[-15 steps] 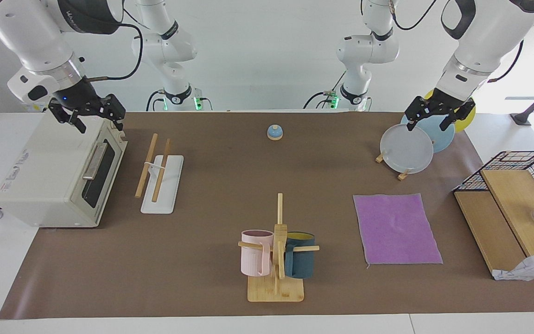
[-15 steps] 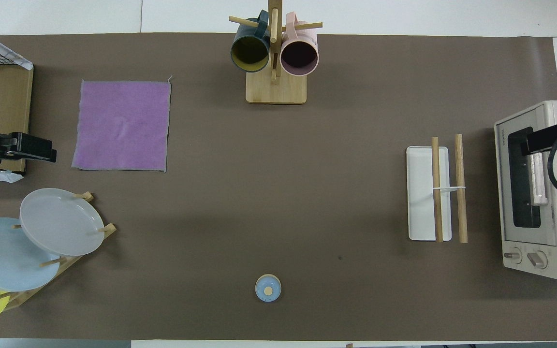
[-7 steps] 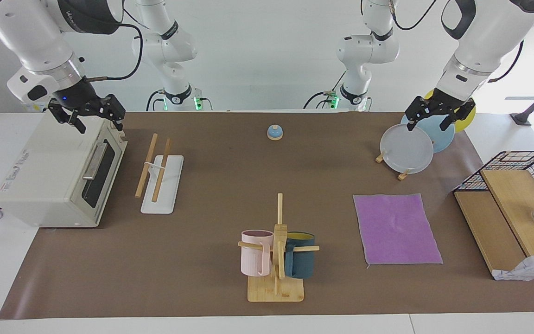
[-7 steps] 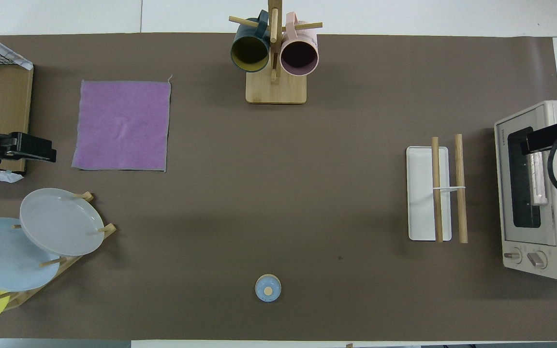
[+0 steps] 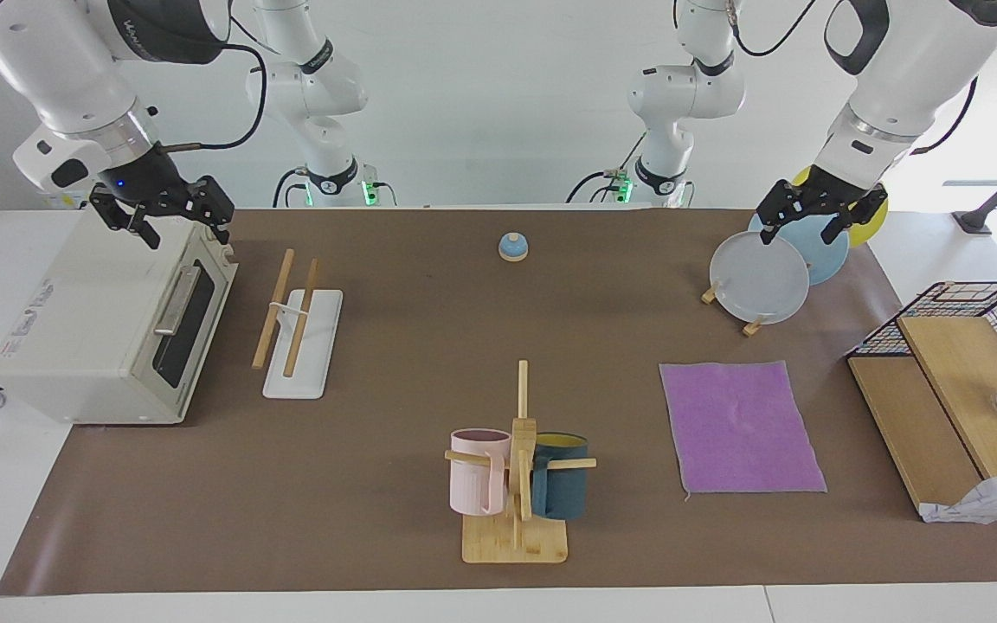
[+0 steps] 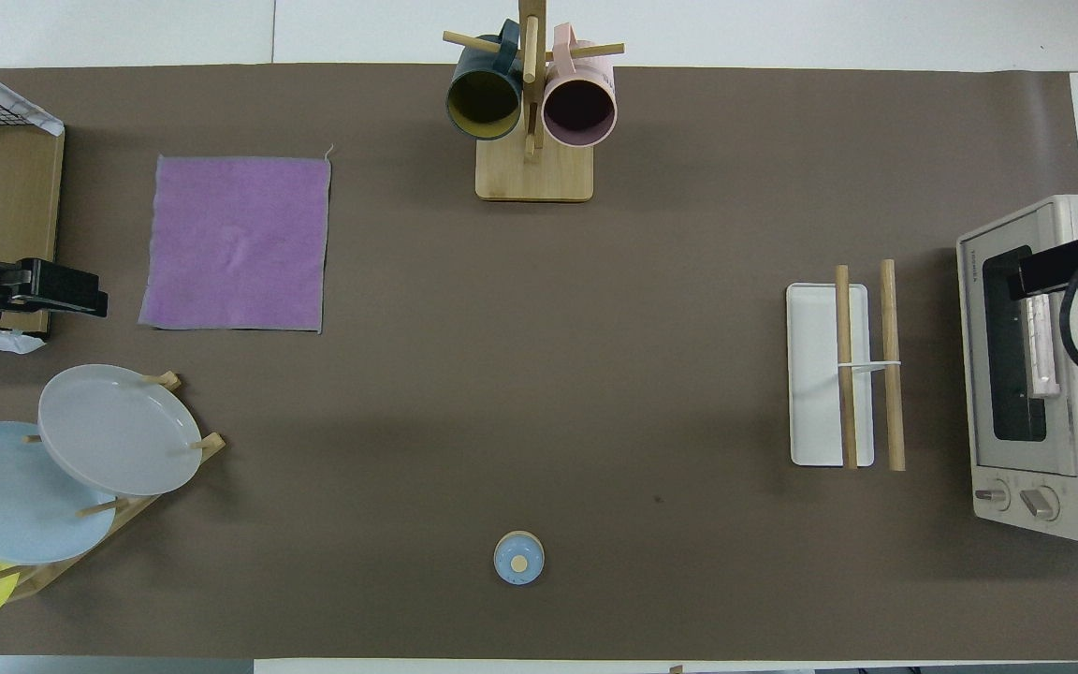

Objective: Fold towel and hang on rack

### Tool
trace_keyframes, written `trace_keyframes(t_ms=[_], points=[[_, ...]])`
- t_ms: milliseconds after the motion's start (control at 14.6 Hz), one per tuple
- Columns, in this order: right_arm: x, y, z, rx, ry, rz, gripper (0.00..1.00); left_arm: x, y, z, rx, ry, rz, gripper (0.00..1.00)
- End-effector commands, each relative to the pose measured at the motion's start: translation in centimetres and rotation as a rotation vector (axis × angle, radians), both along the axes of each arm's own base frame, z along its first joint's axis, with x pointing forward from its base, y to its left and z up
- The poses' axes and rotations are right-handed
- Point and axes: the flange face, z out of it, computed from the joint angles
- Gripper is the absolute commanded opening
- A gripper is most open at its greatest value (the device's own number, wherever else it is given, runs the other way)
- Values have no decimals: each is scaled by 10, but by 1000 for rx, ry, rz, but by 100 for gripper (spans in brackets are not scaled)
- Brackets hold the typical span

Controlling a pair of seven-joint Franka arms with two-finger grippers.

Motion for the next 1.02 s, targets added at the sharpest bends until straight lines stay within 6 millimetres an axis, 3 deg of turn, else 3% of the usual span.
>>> trace_keyframes(t_ms=[0, 342, 683, 820, 957], points=[[-4, -1, 1, 5, -15, 17, 100, -7, 4, -10, -10, -39, 0, 100], [-5, -6, -1, 11, -11, 4, 100, 13, 22, -59, -13, -11, 38, 100], [-5, -6, -1, 12, -8, 6, 100, 58, 39, -158, -34, -8, 72, 100], [-6, -6, -2, 13, 0, 8, 100, 68, 52, -198, -34, -11, 80, 100], [-6, -5, -2, 13, 0, 9, 100, 73, 68, -223, -39, -4, 71, 100]])
